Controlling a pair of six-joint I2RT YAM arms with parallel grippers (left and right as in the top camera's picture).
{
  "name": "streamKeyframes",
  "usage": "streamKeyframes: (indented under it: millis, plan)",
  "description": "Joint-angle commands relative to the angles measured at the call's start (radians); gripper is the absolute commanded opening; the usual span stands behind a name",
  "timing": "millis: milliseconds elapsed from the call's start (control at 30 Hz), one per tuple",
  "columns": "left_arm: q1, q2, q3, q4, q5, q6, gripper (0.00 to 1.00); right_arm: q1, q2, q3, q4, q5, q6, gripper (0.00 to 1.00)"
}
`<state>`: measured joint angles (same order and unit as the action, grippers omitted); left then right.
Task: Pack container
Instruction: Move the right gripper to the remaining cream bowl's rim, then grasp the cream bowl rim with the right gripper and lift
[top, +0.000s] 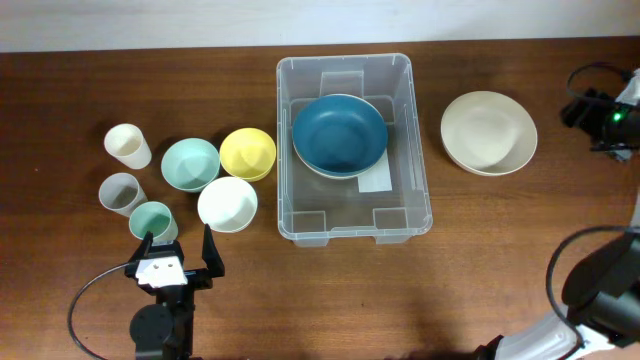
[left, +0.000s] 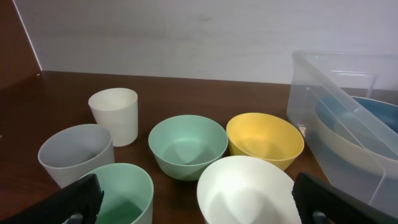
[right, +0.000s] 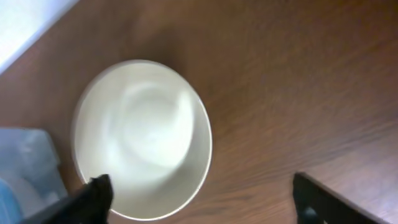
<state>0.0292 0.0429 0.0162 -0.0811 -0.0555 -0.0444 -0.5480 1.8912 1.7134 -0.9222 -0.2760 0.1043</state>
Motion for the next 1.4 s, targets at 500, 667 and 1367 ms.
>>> streamKeyframes:
  millis: [500,667,1367]
  plan:
    - [-0.003,-0.005,-0.007,0.002,0.008,0.016,1.0,0.042,0.344,-0.101,0.199,-0.176,-0.134,0.98]
    - [-0.003,-0.005,-0.007,0.002,0.008,0.016,1.0,0.063,0.373,-0.101,0.25,-0.169,-0.134,0.89]
    - [-0.003,-0.005,-0.007,0.002,0.008,0.016,1.0,0.077,0.377,-0.101,0.272,-0.052,-0.063,0.04]
